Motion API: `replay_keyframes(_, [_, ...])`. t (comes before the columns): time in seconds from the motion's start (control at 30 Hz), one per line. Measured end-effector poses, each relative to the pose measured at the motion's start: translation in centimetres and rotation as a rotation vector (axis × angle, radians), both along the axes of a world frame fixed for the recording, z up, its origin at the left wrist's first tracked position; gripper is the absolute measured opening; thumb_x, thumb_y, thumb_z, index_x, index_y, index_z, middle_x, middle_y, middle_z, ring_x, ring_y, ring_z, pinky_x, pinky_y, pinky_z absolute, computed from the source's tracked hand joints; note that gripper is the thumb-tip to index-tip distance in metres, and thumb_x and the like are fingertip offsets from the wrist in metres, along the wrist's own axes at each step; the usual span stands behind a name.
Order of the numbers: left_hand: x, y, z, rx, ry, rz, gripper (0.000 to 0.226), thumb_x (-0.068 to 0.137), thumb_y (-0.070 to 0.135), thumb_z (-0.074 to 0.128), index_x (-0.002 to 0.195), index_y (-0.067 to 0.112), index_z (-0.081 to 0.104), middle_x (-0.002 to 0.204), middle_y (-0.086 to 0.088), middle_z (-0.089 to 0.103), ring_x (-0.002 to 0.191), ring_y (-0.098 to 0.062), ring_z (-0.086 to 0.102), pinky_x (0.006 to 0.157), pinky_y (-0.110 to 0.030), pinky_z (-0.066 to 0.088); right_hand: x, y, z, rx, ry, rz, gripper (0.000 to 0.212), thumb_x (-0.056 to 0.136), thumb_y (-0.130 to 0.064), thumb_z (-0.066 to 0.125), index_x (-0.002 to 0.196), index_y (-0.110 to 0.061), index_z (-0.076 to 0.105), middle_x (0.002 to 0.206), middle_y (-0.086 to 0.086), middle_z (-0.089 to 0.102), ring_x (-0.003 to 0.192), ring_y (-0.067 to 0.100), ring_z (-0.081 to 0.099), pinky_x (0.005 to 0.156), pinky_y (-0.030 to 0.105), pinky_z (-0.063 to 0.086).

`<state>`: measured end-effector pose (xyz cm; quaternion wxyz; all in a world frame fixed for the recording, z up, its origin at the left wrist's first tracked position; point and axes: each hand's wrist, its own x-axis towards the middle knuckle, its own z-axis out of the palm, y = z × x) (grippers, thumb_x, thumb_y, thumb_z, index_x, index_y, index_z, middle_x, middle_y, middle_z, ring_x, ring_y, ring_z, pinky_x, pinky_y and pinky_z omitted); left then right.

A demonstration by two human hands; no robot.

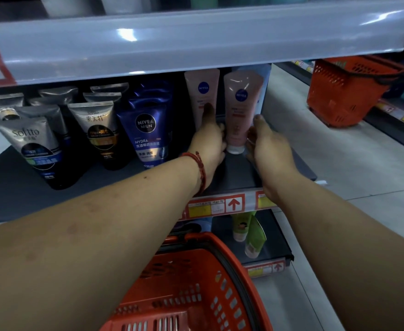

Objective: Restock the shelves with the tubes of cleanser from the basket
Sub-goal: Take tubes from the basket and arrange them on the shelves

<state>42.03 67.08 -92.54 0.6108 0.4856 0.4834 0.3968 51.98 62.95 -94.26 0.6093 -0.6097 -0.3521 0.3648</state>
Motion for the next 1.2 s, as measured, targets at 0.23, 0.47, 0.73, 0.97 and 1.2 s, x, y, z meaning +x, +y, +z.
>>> replay_keyframes(0.23, [-2.3,-0.4,0.0,0.006,-0.094,0.152,0.072,0.09,0.07,0.037,0.126,0.015,0.068,0.118,-0.006,0.073,0.105,-0.016,0.067,0.075,-0.025,0.048,-2.3,1.4,0.3,-0.019,0.053,0.171,0.048,0.082,-0.064,0.053,0.107,-0.027,0.073,0.106,0.0,0.077,0.107,0.021,0.069,0.104,0.046,0.049])
replay_keyframes(0.47, [-3.4,0.3,-0.5,-0.006,-0.056,0.155,0.072,0.096,0.069,0.03,0.131,0.017,0.063,0.122,-0.003,0.071,0.099,-0.012,0.065,0.076,-0.021,0.042,-3.0,1.9,0.3,-0.058,0.022,0.222,0.048,0.079,-0.068,0.051,0.098,-0.031,0.075,0.104,-0.002,0.077,0.107,0.021,0.069,0.104,0.046,0.047])
replay_keyframes(0.73, [-4.4,-0.2,0.1,-0.014,-0.059,0.072,0.065,0.102,0.06,0.028,0.135,0.013,0.059,0.104,0.001,0.07,0.08,-0.006,0.065,0.061,-0.018,0.046,-2.8,1.5,0.4,-0.045,0.01,0.328,0.039,0.092,-0.059,0.049,0.101,-0.031,0.075,0.104,-0.005,0.078,0.11,0.014,0.068,0.11,0.041,0.043])
replay_keyframes(0.97, [-4.2,-0.6,0.1,-0.016,0.01,0.309,0.102,0.065,0.083,0.034,0.13,0.009,0.062,0.128,-0.012,0.067,0.117,-0.032,0.063,0.103,-0.045,0.05,-2.4,1.2,0.7,-0.005,0.076,0.116,0.037,0.089,-0.056,0.053,0.098,-0.023,0.068,0.099,0.002,0.072,0.099,0.022,0.066,0.095,0.042,0.052])
replay_keyframes(1.2, [-0.9,-2.8,0.5,-0.016,-0.093,0.22,0.054,0.083,0.066,0.046,0.07,0.017,0.064,0.064,-0.003,0.066,0.06,-0.021,0.062,0.072,-0.034,0.05,1.1,0.5,1.9,0.029,0.166,-0.171,0.042,0.101,-0.047,0.045,0.071,-0.024,0.064,0.081,-0.003,0.073,0.091,0.021,0.07,0.097,0.044,0.054])
